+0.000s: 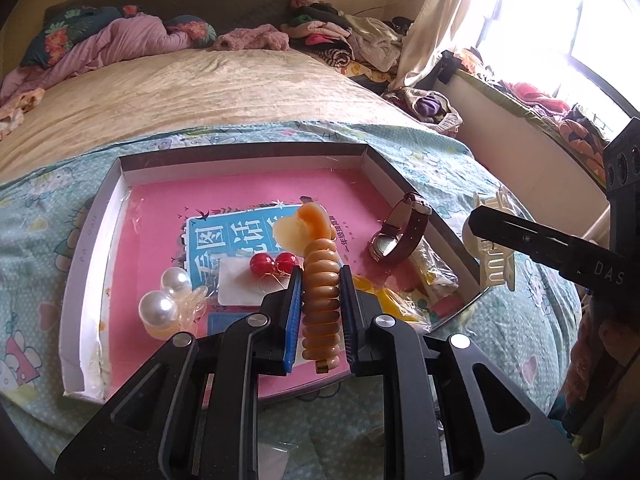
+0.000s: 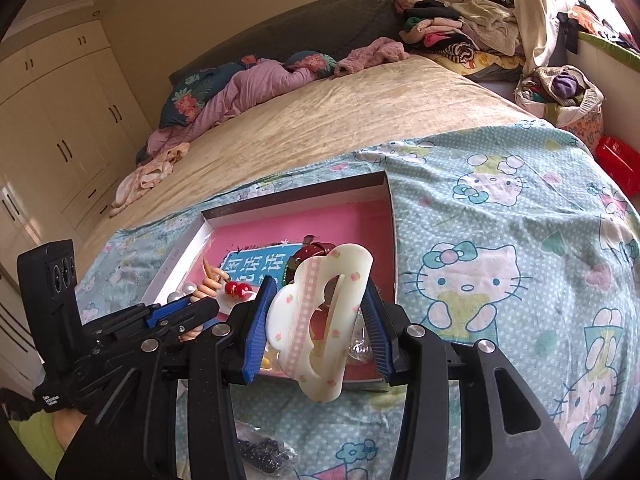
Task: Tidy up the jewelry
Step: 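Carry the spiral bracelet and the white hair clip with both tools into the box, then open both tools to release the bracelet and hair clip inside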
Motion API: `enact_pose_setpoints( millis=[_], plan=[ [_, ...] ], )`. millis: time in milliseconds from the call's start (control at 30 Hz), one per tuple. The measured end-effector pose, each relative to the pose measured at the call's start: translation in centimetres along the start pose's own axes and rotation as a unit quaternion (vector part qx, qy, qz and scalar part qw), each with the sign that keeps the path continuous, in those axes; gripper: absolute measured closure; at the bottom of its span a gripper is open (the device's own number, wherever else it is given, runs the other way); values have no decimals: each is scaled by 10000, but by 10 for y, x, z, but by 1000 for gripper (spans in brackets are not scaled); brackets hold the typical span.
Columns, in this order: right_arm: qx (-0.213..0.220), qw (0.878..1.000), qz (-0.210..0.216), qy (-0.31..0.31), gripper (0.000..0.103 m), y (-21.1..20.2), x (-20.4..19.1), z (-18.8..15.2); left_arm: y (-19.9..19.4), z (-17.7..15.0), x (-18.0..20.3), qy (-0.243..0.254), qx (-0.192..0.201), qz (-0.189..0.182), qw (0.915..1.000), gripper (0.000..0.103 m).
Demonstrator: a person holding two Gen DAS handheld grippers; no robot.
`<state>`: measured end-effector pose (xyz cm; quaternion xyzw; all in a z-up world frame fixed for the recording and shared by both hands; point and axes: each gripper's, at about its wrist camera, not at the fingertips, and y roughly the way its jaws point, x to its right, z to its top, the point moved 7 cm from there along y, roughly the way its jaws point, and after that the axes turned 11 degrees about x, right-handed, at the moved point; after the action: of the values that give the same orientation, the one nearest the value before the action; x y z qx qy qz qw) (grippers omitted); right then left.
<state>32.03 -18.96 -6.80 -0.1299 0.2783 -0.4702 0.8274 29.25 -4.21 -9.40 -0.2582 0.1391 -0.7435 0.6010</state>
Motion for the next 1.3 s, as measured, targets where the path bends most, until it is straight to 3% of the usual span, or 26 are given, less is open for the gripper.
enact_pose_setpoints(
  millis=[600, 733, 900, 933, 1033, 1300],
  plan=[
    [-413, 9990, 65, 146, 60, 33, -2, -16, 9, -7, 0, 43, -93, 42, 9999, 92],
    [-339, 9993, 46, 179, 41, 27, -3, -16, 11, -9, 0, 43, -123, 50, 9999, 92],
    [-126, 9996, 45, 254, 30, 8, -4, -11, 10, -9, 1, 76, -128, 90, 9998, 92],
    [-90, 9995, 53, 288, 27, 4, -4, -10, 9, -8, 1, 88, -121, 105, 9998, 90],
    [12, 9992, 63, 395, 21, -10, -3, -8, 3, -6, 1, 102, -57, 166, 9998, 58],
    [-11, 9992, 202, 358, 17, -39, -17, -18, -25, 3, -2, 139, 143, 273, 9994, 35]
  ],
)
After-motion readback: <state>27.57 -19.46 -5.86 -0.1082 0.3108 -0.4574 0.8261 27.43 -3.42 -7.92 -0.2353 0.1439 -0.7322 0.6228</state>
